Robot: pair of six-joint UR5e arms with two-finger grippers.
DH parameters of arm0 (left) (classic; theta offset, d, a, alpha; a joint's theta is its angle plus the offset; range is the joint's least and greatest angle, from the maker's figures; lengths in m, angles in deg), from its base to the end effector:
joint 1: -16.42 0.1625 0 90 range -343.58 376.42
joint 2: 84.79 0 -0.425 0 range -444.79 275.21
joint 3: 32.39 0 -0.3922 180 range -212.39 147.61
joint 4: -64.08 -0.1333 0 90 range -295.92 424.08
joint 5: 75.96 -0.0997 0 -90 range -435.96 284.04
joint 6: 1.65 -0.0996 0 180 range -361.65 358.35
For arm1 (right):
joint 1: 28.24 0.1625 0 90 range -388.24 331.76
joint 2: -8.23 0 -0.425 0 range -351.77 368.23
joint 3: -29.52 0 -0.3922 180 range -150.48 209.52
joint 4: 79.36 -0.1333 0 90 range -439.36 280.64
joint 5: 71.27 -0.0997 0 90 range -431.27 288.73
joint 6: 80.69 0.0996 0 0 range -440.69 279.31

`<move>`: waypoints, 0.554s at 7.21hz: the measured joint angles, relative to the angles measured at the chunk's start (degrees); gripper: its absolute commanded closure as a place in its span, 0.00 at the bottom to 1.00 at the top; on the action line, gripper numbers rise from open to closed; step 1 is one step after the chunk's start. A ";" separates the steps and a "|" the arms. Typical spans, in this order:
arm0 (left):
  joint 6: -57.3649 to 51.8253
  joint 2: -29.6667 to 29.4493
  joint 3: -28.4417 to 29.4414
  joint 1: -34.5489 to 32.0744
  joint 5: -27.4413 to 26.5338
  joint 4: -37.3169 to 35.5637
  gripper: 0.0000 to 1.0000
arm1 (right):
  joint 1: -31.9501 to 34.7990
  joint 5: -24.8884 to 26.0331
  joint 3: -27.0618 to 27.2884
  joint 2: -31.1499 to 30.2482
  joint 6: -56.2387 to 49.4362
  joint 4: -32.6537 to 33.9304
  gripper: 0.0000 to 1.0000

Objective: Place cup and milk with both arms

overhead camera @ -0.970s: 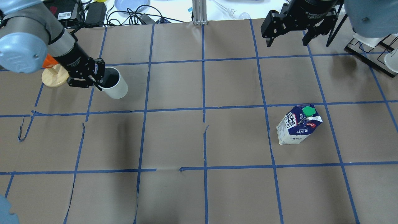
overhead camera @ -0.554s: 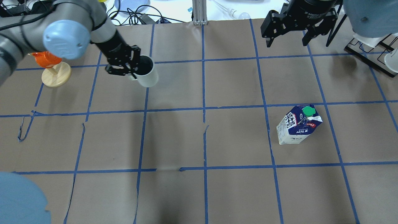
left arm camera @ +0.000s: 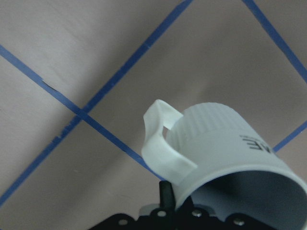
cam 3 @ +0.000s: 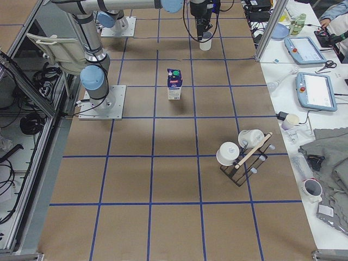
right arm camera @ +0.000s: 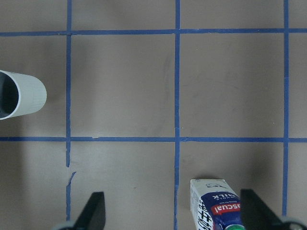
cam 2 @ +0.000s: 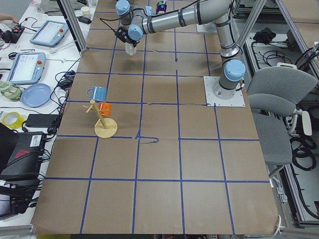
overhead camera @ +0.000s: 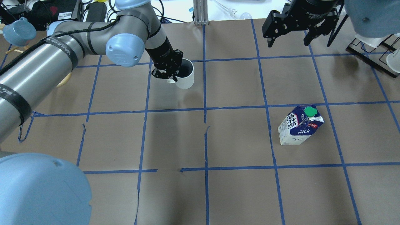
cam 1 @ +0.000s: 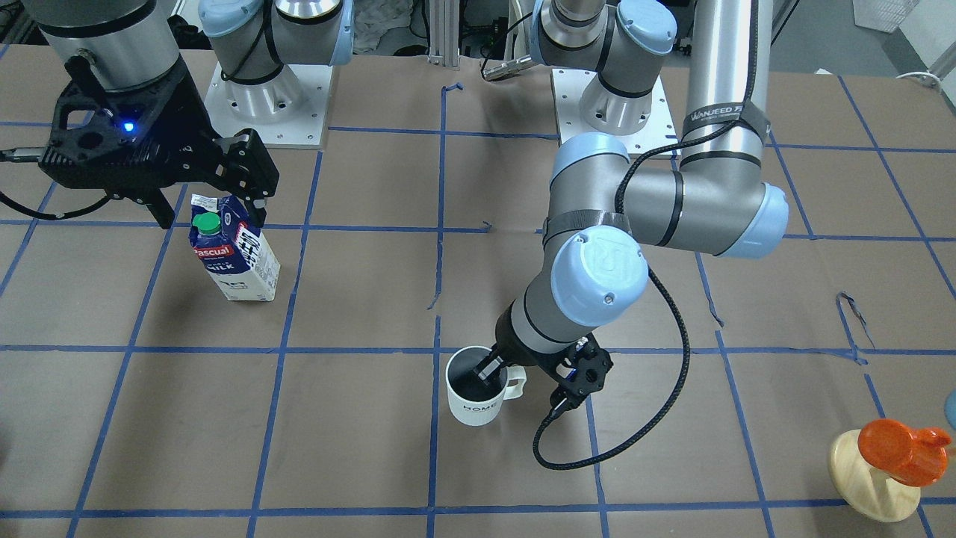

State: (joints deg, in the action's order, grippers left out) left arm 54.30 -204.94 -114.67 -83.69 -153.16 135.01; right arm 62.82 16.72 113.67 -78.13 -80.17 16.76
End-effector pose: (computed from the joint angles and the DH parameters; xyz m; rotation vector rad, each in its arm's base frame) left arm -0.2705 -0.6322 0.2776 1.1678 -2.7367 -0.2551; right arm 0.1466 -0.5293 0.5177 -0.0185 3.0964 -0.2247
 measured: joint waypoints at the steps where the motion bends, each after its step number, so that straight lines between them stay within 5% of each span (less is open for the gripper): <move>1: 2.23 -1.45 0.13 -1.08 0.49 -2.08 1.00 | 0.00 -0.06 0.14 0.06 -0.22 0.08 0.00; 2: 4.25 -2.68 0.16 -1.93 1.08 -3.70 1.00 | -0.01 -0.09 0.24 0.10 -0.37 0.09 0.00; 3: 6.16 -3.47 0.18 -2.54 1.96 -4.38 0.07 | -0.01 -0.09 0.33 0.12 -0.46 0.06 0.00; 4: 8.12 -3.87 0.19 -2.97 2.71 -4.65 0.07 | -0.04 -0.10 0.40 0.12 -0.52 0.02 0.00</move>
State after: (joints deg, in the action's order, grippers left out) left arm 62.43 -208.81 -114.48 -86.66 -150.45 130.36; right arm 62.79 16.62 114.06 -78.01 -80.69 16.78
